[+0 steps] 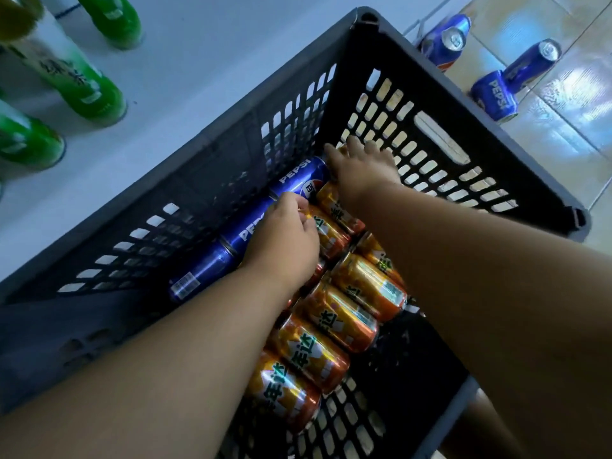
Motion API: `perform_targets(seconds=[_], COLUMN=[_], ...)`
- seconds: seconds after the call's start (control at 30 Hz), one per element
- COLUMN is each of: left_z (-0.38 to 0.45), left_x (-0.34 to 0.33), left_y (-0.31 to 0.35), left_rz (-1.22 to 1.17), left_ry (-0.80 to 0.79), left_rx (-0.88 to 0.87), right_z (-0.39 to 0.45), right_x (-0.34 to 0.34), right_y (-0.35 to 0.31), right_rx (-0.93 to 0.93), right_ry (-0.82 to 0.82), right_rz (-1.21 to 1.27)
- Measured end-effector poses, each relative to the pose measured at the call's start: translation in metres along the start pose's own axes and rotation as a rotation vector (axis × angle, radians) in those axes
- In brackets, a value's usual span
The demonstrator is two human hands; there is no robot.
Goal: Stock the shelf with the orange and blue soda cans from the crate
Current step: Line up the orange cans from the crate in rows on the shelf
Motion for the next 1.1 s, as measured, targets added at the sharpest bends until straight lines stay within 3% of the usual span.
perform_targets(seconds=[0.1, 0.27, 0.47, 0.6, 0.67, 0.83, 0.97, 1.1], left_z=[0.018, 0.031, 0.006, -0.04, -0.07, -0.16, -0.227, -0.3], left_x=[-0.004, -0.007, 0.014, 0.057, 0.075, 0.116, 0.153, 0.198], left_y=[0.001, 0.0, 0.018, 0.039, 0.047, 0.051, 0.052, 0.066], left_rz=[-0.024, -0.02, -0.052, -0.202, -0.406, -0.841, -1.111, -1.197], left_ry=[-0.031, -0.04, 0.016, 0.148, 0.172, 0.277, 0.32, 0.277], left_rx=[-0.017, 0.008, -0.037, 0.017, 0.084, 0.088, -0.041, -0.236], right_z=[0.026, 0.027, -0.03, -0.102, -0.14, -0.227, -0.288, -0.351], right_x=[0.002, 0.003, 0.04, 0.086, 0.108, 0.157, 0.17, 0.209], right_y=[-0.003, -0.006, 0.018, 0.006, -0.015, -0.063, -0.108, -0.155], right_rx=[0.033, 0.037, -0.002, 0.078, 0.162, 0.249, 0.289, 0.471], right_ry=[-0.077, 0.033, 0.196, 0.103, 0.097, 0.278, 0.213, 0.245], right_rz=[-0.156, -0.079, 0.475, 1.097, 1.318, 1.61, 1.886, 1.844])
Point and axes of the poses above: each hand's wrist, its own z-axis towards the middle knuckle, its own x-axis out of the back of the hand, y = z × x, the point moved 6 cm from there along z, towards the middle knuckle, and after that the axes turned 7 degrees about -y, right-handed, at the moved point
